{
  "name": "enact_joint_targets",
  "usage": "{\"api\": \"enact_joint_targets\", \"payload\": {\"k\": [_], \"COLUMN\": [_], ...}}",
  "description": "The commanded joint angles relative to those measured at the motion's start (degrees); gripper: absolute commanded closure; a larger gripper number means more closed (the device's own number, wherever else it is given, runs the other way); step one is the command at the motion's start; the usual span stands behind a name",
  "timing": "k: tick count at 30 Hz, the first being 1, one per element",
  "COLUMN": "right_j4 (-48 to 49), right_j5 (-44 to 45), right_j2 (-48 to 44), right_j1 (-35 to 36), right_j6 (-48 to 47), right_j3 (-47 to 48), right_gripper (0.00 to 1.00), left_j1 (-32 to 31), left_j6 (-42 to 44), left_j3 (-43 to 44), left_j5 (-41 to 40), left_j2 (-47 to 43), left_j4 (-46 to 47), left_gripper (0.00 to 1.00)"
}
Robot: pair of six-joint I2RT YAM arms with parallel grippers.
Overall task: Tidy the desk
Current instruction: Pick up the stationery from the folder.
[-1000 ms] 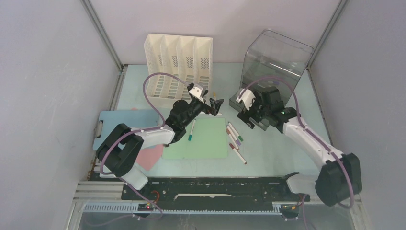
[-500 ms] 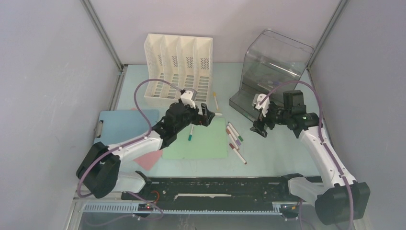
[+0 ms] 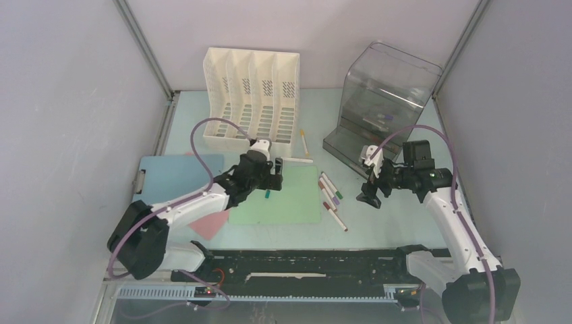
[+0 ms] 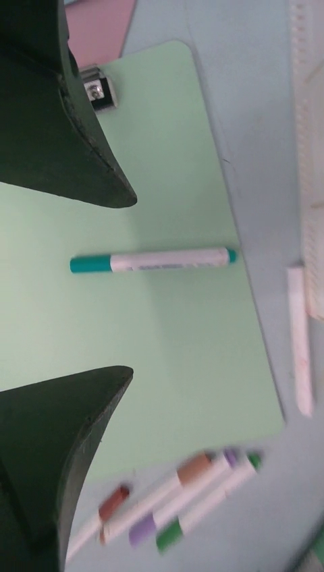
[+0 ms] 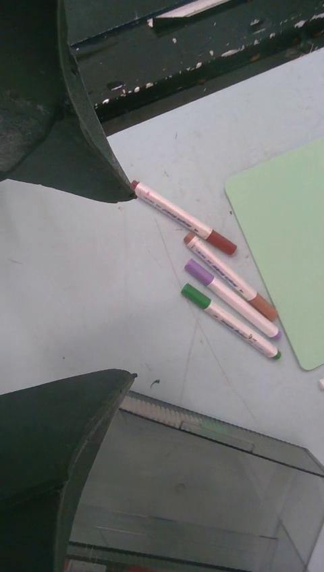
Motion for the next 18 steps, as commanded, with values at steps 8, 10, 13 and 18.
{"api": "enact_joint_targets", "payload": {"k": [8,10,13,18], "right_j4": [-0.7,-0.3,0.0,-0.6], "right_j5": [-1.0,-1.4,-1.0,-0.7], "right_j2": [-0.7,-1.2,-1.0,0.0], "right_j1": [-5.2,-5.8,-5.8,-5.8], "right_j6": [-2.7,-3.1,-3.4,-4.0], "right_j3": [-0.2,-0.7,-1.2,-1.2], "right_gripper": [0.00,0.00,0.00,0.00], "left_j1": [0.2,0.2,0.1,0.1], "left_j6": [0.5,0.5,0.8,1.1], "left_j3": [11.1,11.6,12.3,14.1], "left_j5": [-5.1,-5.2,-4.6,-2.7], "left_j2": [17.0,17.7,18.6,21.8], "left_j4": [-10.8,-11.0,-11.1,-12.0], "left_gripper": [0.31,0.34,0.36,0.53]}}
